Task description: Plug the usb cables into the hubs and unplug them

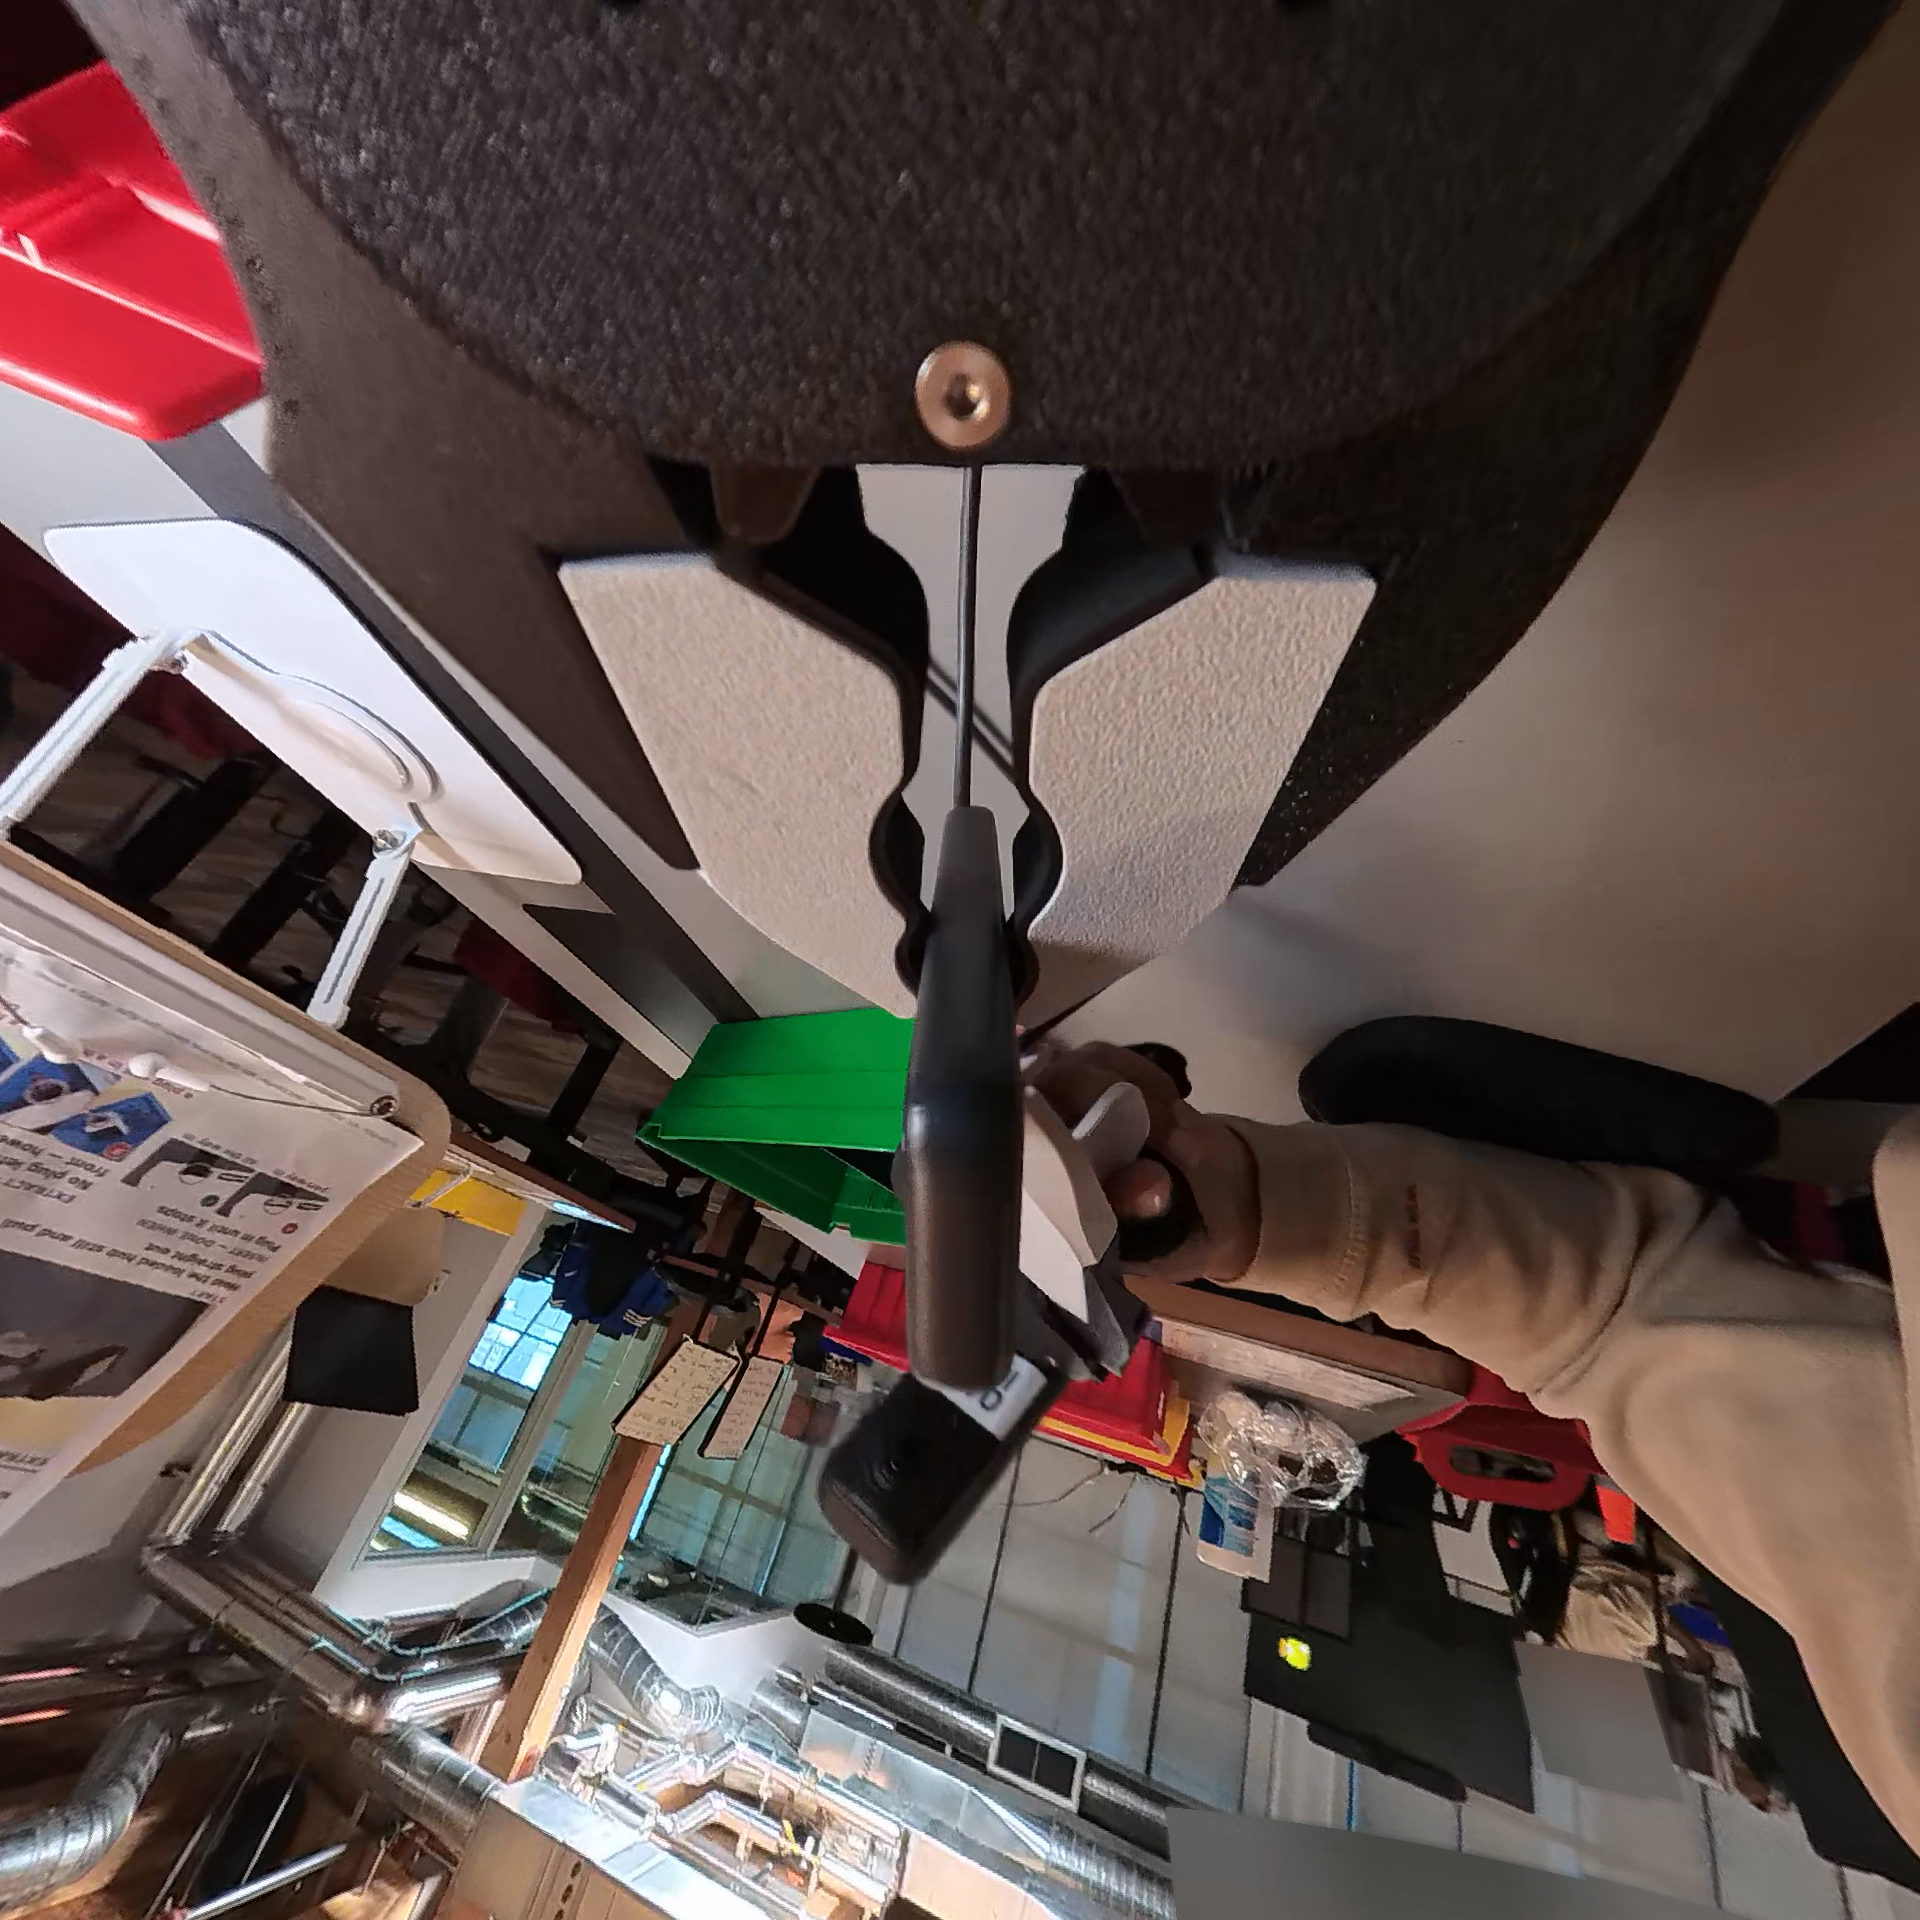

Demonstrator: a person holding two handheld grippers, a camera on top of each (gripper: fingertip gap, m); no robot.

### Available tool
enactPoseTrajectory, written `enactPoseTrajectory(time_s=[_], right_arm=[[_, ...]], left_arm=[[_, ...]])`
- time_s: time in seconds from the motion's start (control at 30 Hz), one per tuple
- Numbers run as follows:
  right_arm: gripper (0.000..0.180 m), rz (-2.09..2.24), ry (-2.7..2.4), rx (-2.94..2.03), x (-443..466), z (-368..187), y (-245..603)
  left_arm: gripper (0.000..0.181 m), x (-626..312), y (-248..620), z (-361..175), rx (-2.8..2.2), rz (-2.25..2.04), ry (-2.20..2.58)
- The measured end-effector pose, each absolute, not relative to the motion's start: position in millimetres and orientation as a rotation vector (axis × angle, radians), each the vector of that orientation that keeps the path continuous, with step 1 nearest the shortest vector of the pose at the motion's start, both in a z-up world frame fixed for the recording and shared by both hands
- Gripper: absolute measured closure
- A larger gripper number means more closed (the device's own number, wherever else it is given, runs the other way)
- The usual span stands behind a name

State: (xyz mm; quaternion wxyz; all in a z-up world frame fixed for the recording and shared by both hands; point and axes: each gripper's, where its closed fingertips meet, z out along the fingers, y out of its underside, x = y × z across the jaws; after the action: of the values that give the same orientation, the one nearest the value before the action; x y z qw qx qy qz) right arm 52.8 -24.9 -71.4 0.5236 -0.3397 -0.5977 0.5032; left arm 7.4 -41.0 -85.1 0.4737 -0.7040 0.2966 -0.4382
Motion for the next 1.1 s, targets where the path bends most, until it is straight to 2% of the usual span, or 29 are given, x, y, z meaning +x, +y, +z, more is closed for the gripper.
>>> enactPoseTrajectory(time_s=[0.23, 0.5, 0.67, 0.77, 1.0, 1.1], right_arm=[[0.168, 1.181, -1.348, -0.907, 54.3, -73.7, -0.6], [0.167, 1.160, -1.274, -0.947, 62.5, -67.2, 17.6], [0.168, 1.145, -1.230, -0.952, 67.3, -62.5, 25.5], [0.168, 1.146, -1.203, -0.964, 70.5, -60.1, 31.1], [0.168, 1.155, -1.199, -0.974, 69.1, -60.4, 30.6], [0.168, 1.152, -1.199, -0.978, 69.0, -60.3, 30.8]], left_arm=[[0.168, -23.5, -16.8, -115.4, -1.893, -0.473, 0.807], [0.167, 8.2, -46.4, -180.6, -2.175, -0.762, 0.986], [0.163, 7.3, -40.1, -172.3, -2.094, -0.861, 0.919], [0.162, -24.3, -15.6, -165.0, -2.092, -0.738, 0.755], [0.157, -60.9, 0.6, -210.6, -2.286, -0.454, 0.760], [0.159, -89.7, 16.9, -212.3, -2.325, -0.172, 0.710]])
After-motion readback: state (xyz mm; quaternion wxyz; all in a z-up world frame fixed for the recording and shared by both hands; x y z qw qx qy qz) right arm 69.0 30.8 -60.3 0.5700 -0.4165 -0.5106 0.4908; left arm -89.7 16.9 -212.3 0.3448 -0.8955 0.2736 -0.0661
